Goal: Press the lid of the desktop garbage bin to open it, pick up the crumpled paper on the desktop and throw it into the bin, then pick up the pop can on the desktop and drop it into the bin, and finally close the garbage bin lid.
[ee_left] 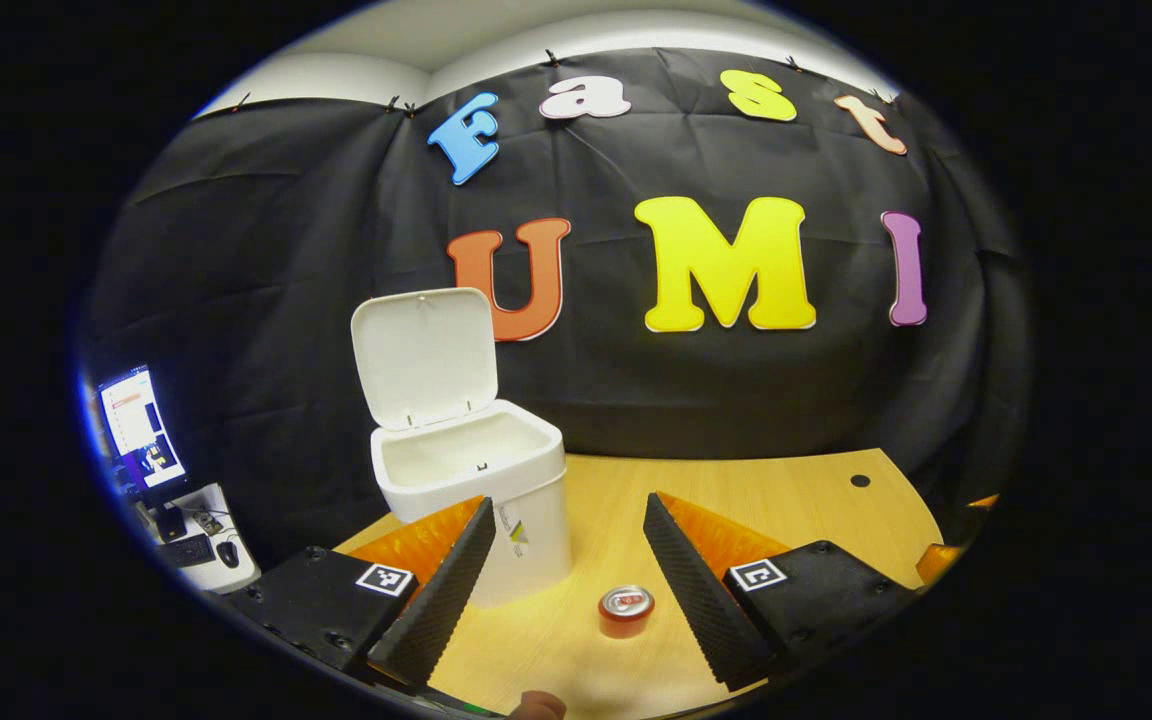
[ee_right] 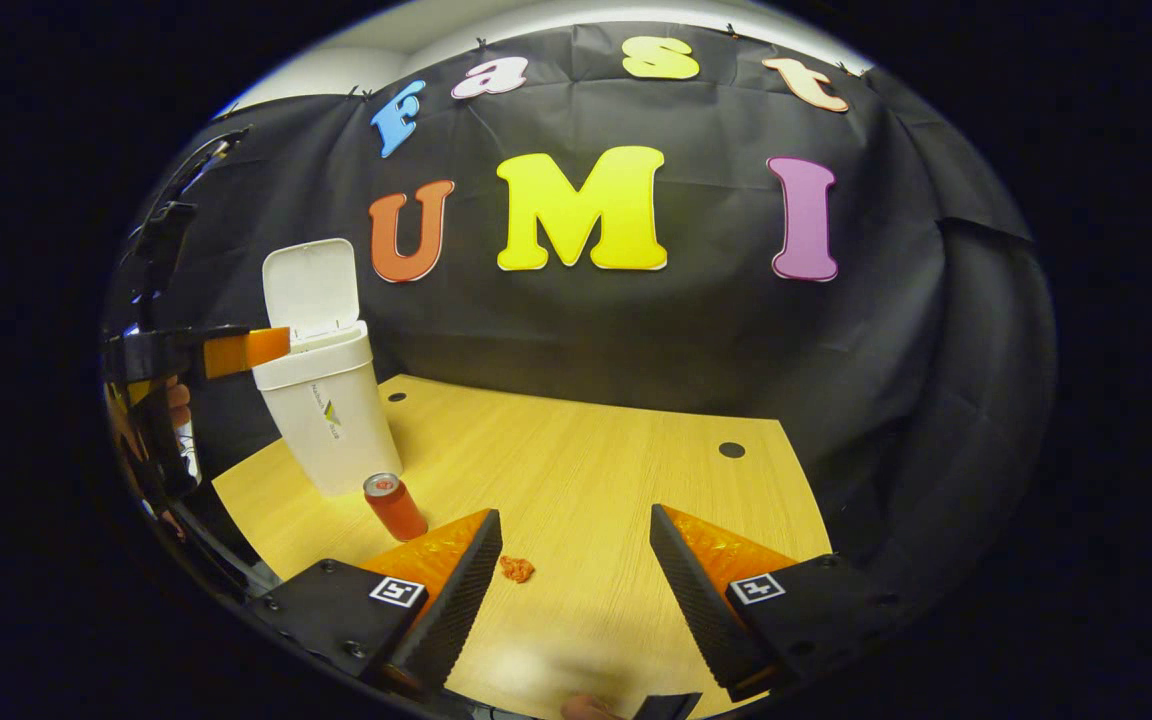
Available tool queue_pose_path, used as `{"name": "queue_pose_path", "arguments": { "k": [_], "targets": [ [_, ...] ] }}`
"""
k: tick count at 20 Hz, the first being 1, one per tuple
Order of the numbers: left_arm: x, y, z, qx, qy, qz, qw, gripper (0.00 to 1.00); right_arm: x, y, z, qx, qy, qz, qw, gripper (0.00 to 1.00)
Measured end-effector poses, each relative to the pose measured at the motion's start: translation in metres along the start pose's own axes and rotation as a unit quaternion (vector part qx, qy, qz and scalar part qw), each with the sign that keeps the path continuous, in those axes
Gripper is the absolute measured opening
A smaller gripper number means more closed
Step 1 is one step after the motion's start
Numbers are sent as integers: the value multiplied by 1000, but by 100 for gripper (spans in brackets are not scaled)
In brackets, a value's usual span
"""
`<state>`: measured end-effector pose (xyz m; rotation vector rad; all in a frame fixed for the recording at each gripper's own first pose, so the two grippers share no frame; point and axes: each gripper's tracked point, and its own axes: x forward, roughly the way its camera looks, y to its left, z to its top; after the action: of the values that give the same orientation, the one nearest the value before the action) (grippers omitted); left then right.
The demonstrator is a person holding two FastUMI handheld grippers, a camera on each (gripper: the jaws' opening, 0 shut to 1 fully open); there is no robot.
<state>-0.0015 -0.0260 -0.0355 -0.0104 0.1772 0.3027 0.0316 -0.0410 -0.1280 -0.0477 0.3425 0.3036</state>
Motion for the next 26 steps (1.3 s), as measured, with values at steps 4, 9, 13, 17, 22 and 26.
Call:
{"name": "queue_pose_path", "arguments": {
  "k": [4,9,13,17,22,26],
  "targets": [
    [-16,-11,-33,11,0,-39,999,99,25,13,-24,16,44,-6,999,94],
    [-20,-13,-72,27,22,-87,996,99,67,40,-63,12,106,-12,994,94],
    [-13,-6,-77,31,25,-115,993,99,102,67,-101,-4,163,-12,987,94],
    [1,2,-79,45,23,-139,989,99,130,83,-125,9,212,-26,977,94],
    [17,6,-90,41,36,-161,985,99,156,84,-154,13,272,-44,961,95],
    [26,9,-102,34,56,-168,984,99,168,75,-176,13,320,-61,945,95]
  ]
}}
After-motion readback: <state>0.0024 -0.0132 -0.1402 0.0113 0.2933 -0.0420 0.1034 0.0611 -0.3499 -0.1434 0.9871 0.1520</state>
